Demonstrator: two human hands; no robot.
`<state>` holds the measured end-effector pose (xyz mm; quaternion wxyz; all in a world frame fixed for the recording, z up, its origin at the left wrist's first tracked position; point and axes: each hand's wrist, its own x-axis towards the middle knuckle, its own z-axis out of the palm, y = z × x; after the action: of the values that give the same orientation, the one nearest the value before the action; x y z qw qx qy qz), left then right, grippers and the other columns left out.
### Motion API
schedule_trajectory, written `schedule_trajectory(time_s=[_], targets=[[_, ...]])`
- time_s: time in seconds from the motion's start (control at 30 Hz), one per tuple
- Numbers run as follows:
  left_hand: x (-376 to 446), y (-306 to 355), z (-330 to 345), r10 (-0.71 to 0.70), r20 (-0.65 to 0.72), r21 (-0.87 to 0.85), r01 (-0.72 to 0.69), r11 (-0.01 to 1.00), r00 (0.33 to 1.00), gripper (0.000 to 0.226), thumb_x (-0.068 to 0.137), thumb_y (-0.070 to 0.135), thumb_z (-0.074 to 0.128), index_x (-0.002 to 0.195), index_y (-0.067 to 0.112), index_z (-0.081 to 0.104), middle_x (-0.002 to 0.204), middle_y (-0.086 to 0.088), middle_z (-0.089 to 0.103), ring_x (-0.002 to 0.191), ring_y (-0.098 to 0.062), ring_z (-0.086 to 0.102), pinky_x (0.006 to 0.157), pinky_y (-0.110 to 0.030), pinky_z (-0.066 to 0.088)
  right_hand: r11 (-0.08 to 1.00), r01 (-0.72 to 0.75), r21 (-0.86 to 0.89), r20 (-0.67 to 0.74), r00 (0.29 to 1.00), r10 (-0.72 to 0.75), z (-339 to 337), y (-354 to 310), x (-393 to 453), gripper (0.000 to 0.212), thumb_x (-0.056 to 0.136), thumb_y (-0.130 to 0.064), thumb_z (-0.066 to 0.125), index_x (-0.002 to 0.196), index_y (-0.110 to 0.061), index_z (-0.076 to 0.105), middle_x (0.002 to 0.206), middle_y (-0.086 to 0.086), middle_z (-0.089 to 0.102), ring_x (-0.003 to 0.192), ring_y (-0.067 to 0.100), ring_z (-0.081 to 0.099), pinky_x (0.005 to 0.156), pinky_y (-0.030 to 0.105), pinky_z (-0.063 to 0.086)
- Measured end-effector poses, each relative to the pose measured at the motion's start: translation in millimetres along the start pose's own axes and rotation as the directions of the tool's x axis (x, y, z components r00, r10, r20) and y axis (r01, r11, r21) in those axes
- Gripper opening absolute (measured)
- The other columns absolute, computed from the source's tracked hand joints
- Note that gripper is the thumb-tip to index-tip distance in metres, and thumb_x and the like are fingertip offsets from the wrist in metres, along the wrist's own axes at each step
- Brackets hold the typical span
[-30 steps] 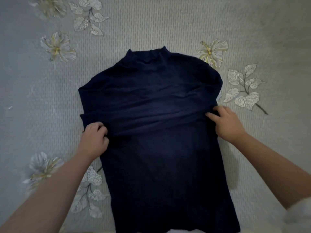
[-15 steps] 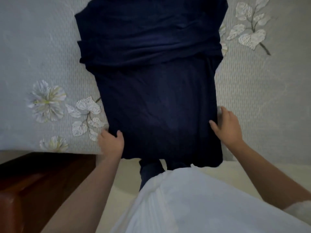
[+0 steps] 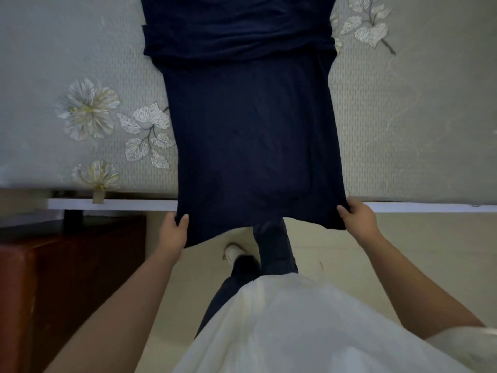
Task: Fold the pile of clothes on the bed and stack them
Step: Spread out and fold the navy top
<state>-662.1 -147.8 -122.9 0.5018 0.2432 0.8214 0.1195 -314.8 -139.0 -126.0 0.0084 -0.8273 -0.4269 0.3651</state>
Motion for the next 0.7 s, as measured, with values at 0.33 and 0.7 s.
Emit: schedule_trajectory(time_s=[0.33, 0.7], targets=[[-66, -28, -55, 0.097, -0.205, 0.314, -0.028, 0.949, 0.974, 0.027, 0.096, 0.016, 0.044, 0.117, 0.0, 0.051, 0.116, -0.02, 0.056, 0.107, -0.033, 0.053, 0.082, -0.037, 0.04, 0.851, -0.029, -0.524, 0.231, 0.957, 0.175, -33, -13, -52, 0.026, 0.09, -0.016, 0.052, 0.067, -0.003, 0.051, 0.084, 0.011, 0.05, 0.08, 0.026, 0.05, 0.067, 0.027, 0.035], [-4, 188, -69, 0.045, -0.352, -0.671, -0.286, 0.685, 0.935, 0.028, 0.093, 0.0, 0.041, 0.118, 0.008, 0.049, 0.108, -0.008, 0.047, 0.088, -0.014, 0.05, 0.058, -0.017, 0.05, 0.397, -0.226, 0.89, 0.148, 0.965, 0.217, -136, -185, 34, 0.024, 0.093, -0.008, 0.043, 0.07, -0.011, 0.048, 0.069, 0.003, 0.052, 0.055, 0.011, 0.048, 0.05, 0.021, 0.038]])
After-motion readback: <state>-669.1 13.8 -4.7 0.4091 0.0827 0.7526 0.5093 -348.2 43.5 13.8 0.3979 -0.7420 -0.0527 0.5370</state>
